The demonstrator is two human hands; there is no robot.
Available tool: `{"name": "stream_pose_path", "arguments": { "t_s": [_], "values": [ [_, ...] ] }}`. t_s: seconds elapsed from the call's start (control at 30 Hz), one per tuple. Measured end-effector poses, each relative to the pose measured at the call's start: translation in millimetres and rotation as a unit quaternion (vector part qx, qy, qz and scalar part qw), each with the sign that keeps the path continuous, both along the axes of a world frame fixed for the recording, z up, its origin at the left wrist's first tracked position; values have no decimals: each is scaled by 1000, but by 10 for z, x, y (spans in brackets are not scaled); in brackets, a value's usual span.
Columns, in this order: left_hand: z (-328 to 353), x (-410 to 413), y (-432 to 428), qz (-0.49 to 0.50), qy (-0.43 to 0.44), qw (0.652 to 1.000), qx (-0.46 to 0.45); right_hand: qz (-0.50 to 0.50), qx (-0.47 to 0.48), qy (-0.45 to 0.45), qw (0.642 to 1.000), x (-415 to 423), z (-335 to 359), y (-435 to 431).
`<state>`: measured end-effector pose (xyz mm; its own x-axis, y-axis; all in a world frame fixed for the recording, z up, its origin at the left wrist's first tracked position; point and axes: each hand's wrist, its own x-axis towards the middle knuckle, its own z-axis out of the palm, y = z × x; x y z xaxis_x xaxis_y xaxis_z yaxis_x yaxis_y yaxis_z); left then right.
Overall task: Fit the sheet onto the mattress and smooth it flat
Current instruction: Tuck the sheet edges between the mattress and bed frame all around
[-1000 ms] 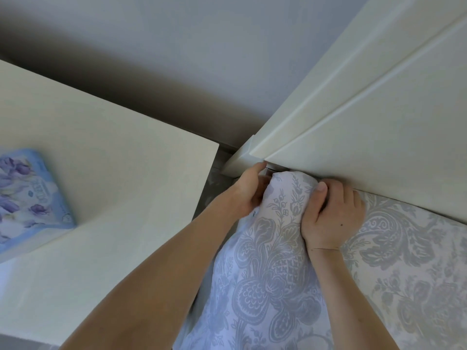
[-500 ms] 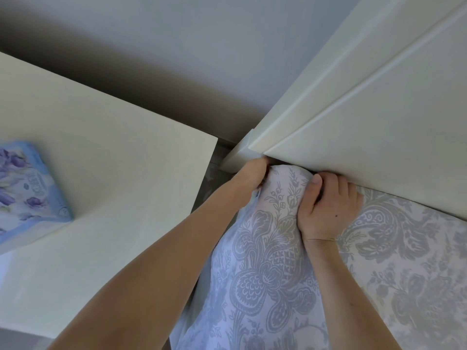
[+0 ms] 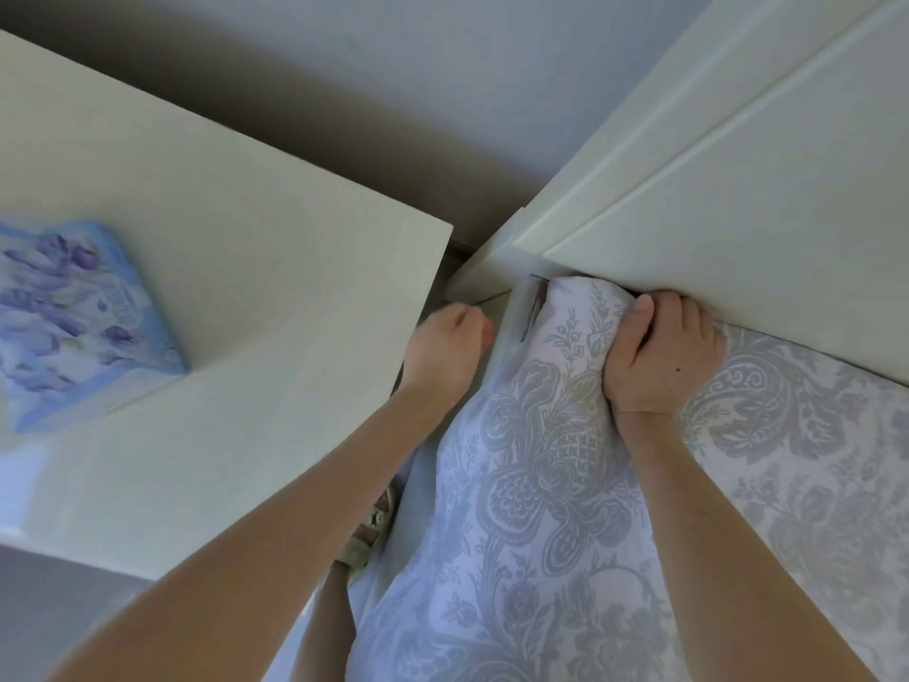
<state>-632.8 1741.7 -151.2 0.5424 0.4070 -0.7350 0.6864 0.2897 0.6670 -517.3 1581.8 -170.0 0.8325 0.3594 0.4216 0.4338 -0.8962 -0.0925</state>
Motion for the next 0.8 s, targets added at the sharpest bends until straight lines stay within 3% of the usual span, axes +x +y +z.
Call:
{"name": "stream_pose_path", "arguments": {
  "t_s": [0.17,0.27,0.37,0.43,0.5,0.6,0.67,0.73,0.8],
  "values": [
    [-37,-675,-464,3,33,994,-108,28,-21,27,999,-95,260,50],
    [-76,-846,-683,9,38,984,-171,213,-28,30,976,-326,586,187],
    [-93,-878,-718,24,25,979,-201,429,-101,121,890,-523,724,397],
    [-109,-839,-700,15,28,980,-194,480,-211,186,831,-519,631,479],
    [-130,-803,-707,31,21,978,-206,481,-344,228,774,-460,557,562],
    [-150,-791,-726,37,31,973,-227,449,-556,237,658,-433,565,767],
    [-162,-808,-719,33,48,971,-230,442,-613,258,602,-455,549,923],
    [-163,-805,-687,40,51,966,-249,394,-642,323,573,-494,522,1080],
    [-162,-816,-658,27,56,972,-227,355,-650,358,568,-494,471,1149]
  ]
}}
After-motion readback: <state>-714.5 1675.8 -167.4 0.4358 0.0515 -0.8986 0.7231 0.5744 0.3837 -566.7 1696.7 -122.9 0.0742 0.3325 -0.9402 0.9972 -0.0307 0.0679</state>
